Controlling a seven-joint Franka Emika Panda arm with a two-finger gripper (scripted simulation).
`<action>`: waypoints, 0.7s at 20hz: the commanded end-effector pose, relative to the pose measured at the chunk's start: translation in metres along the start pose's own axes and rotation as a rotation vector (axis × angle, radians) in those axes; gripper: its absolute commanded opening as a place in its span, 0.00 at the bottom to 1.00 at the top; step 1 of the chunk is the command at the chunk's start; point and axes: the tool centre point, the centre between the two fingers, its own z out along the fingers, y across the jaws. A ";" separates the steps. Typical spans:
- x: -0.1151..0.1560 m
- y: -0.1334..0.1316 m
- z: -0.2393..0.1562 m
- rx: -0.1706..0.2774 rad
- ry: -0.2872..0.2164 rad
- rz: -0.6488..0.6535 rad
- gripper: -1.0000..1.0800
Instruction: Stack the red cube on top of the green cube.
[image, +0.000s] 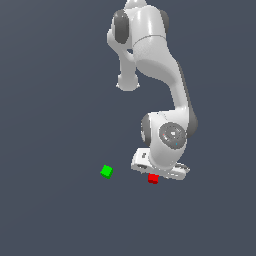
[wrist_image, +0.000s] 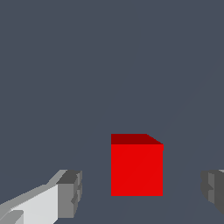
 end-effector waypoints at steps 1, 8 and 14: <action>0.000 0.000 0.013 -0.001 -0.001 0.001 0.96; 0.001 0.000 0.039 -0.001 -0.001 0.003 0.96; 0.001 -0.001 0.039 -0.001 -0.001 0.003 0.00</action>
